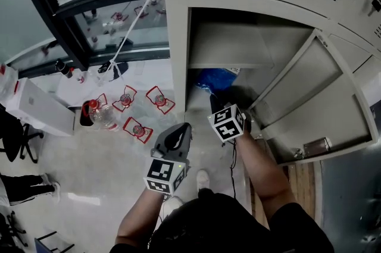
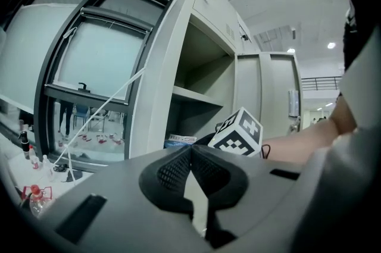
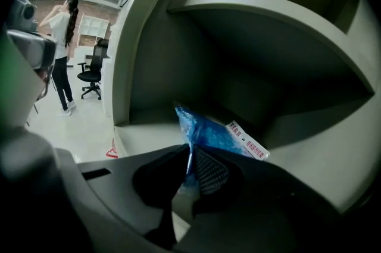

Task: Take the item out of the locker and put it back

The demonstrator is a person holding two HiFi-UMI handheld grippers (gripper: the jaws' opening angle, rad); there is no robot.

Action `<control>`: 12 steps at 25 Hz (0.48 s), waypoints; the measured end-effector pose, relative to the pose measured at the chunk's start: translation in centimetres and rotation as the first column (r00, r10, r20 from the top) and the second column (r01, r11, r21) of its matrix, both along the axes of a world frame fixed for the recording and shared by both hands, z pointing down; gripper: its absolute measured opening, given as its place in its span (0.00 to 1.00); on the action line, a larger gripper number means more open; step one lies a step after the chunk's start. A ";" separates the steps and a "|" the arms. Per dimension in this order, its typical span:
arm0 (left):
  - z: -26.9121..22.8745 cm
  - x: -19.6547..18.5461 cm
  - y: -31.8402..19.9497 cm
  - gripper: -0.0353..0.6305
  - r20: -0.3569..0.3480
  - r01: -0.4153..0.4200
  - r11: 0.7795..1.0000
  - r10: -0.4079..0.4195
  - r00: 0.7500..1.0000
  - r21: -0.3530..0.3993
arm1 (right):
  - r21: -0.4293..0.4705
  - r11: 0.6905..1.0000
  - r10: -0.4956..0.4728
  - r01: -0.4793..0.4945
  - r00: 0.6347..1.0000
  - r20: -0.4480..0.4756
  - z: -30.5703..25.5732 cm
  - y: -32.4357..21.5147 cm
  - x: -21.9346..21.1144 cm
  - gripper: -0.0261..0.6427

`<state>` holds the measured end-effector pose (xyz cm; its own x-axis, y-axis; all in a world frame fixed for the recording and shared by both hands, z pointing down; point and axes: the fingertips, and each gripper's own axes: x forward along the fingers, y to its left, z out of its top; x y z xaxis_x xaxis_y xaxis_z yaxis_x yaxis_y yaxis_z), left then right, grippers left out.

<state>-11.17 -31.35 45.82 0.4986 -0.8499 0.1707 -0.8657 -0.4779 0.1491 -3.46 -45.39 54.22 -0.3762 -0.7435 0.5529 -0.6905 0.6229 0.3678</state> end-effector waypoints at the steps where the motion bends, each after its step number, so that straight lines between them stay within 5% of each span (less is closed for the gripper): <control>1: -0.1 -0.1 0.3 0.06 0.000 -0.002 1.000 0.002 1.000 0.001 | -0.002 1.000 0.005 -0.005 1.000 0.014 -0.3 0.3 -0.1 0.08; 12: -1.3 -1.3 4.8 0.06 0.001 -0.028 0.999 0.028 1.000 0.019 | -0.002 0.998 0.059 -0.059 0.987 0.152 -3.7 5.9 -0.3 0.07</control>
